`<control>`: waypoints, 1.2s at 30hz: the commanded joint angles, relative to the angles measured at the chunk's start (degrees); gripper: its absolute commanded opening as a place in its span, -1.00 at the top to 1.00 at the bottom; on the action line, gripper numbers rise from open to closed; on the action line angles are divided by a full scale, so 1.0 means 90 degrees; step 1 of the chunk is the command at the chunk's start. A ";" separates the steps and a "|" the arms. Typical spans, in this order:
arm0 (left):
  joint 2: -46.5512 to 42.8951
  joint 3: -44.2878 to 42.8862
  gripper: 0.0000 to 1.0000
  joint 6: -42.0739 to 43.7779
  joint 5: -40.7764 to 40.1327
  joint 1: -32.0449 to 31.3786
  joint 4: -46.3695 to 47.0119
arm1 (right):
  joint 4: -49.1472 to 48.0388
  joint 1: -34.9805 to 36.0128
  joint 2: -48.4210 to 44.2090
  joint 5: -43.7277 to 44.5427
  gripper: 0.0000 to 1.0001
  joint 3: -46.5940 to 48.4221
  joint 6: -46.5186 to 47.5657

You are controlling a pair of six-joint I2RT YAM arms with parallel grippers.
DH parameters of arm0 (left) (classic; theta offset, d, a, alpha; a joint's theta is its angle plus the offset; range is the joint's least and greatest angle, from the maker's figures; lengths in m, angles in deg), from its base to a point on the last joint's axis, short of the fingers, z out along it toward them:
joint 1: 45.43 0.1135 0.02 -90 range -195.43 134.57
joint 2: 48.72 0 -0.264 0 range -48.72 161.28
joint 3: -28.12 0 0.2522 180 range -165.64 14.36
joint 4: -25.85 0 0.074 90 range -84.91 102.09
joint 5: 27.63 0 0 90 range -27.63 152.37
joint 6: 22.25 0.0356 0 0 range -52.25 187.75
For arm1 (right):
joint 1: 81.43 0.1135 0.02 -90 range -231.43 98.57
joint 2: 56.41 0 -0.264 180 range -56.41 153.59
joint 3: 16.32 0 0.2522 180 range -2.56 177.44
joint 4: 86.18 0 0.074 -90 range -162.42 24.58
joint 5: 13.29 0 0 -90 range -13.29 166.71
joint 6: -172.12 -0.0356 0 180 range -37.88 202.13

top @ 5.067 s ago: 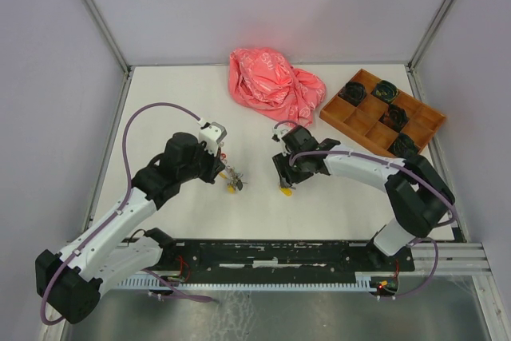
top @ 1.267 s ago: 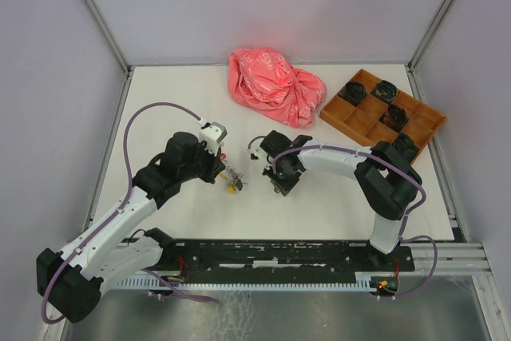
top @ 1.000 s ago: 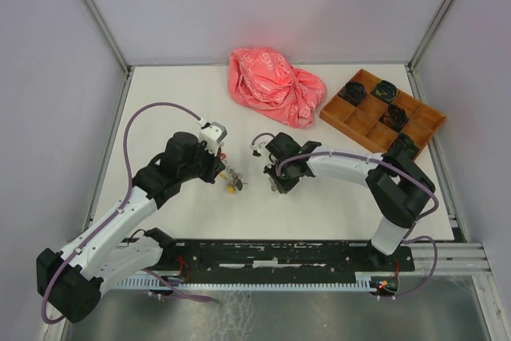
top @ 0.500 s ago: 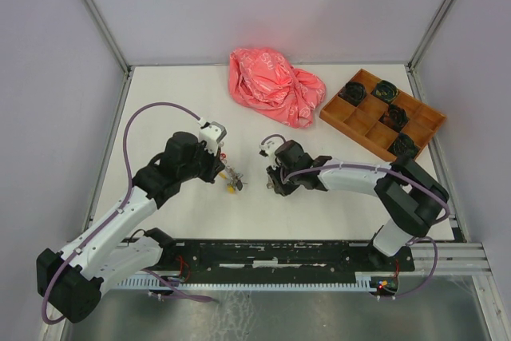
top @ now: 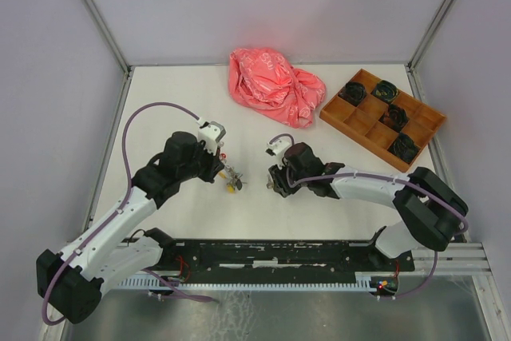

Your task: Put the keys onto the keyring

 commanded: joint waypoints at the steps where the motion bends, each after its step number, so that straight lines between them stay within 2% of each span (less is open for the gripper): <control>1: -0.0155 -0.0112 0.95 0.0009 0.0244 0.0056 0.0358 | -0.0847 0.0020 -0.0111 -0.0247 0.04 -0.0083 0.0402; 5: -0.0209 -0.0097 0.95 0.0012 0.0226 0.0080 0.0354 | -0.0971 0.0020 0.0139 -0.0300 0.08 -0.0001 0.0523; 12: -0.0207 -0.0094 0.95 0.0007 0.0215 0.0109 0.0331 | -0.1138 0.0025 0.0332 -0.0215 0.27 -0.0110 0.0450; 25: -0.0166 -0.0104 0.95 0.0007 0.0311 0.0153 0.0333 | -0.1449 0.0040 0.0449 -0.0097 0.33 -0.0430 0.0442; 29: -0.0175 -0.0104 0.95 0.0010 0.0332 0.0164 0.0329 | -0.1286 0.0049 0.0479 -0.0130 0.45 -0.0265 0.0565; 36: -0.0192 -0.0104 0.95 0.0007 0.0348 0.0173 0.0328 | -0.0775 0.0049 0.0424 -0.0247 0.78 0.0008 0.0752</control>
